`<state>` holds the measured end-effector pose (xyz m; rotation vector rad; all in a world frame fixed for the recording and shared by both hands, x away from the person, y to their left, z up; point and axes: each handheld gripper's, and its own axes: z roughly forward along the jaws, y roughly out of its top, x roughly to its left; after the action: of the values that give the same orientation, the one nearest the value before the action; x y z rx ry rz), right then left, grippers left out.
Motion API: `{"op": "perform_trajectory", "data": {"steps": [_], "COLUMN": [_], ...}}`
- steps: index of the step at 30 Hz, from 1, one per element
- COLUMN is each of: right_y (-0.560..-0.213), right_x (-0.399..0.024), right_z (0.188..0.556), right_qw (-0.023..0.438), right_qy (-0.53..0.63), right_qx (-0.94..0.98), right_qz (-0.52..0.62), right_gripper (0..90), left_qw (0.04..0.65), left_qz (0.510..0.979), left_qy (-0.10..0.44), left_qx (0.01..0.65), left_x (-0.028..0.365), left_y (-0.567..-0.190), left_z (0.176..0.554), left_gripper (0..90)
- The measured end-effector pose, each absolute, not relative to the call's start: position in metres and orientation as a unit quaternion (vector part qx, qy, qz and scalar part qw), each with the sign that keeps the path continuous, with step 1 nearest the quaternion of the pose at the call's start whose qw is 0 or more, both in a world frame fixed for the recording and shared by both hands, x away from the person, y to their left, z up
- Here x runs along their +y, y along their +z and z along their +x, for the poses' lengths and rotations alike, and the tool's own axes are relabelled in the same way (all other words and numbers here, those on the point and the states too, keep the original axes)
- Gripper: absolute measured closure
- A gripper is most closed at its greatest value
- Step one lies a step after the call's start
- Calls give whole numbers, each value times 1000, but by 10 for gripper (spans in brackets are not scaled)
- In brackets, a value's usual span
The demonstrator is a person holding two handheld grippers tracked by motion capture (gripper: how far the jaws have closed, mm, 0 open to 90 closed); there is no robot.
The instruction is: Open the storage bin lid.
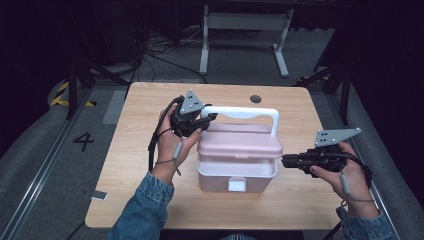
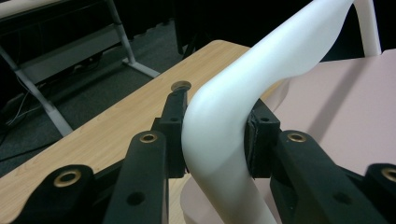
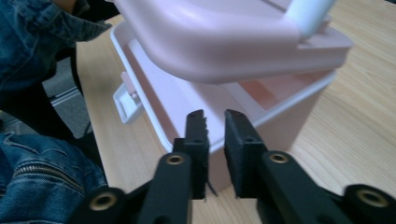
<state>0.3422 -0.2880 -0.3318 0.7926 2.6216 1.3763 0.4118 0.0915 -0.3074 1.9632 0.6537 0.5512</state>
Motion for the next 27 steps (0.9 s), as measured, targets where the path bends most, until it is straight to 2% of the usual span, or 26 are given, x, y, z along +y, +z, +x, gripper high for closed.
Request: {"op": "perform_trajectory", "data": {"steps": [4, 16, 22, 24, 27], "right_y": [-335, -338, -337, -337, -337], "right_x": [-280, -272, -271, -272, -272], "right_z": [343, 344, 343, 343, 344], "right_qw": [35, 39, 40, 41, 40], "right_qy": [460, 503, 505, 506, 506], "right_qx": [851, 826, 824, 824, 824], "right_qz": [250, 254, 252, 252, 251], "right_gripper": [897, 900, 900, 900, 900], "left_qw": [488, 482, 491, 492, 501], "left_qz": [800, 804, 806, 804, 798], "left_qy": [226, 222, 192, 197, 197], "left_qx": [268, 268, 268, 271, 270], "left_x": [93, 91, 87, 89, 98], "left_y": [-307, -308, -306, -304, -299], "left_z": [414, 413, 409, 407, 403], "left_gripper": [672, 666, 449, 376, 371]}}
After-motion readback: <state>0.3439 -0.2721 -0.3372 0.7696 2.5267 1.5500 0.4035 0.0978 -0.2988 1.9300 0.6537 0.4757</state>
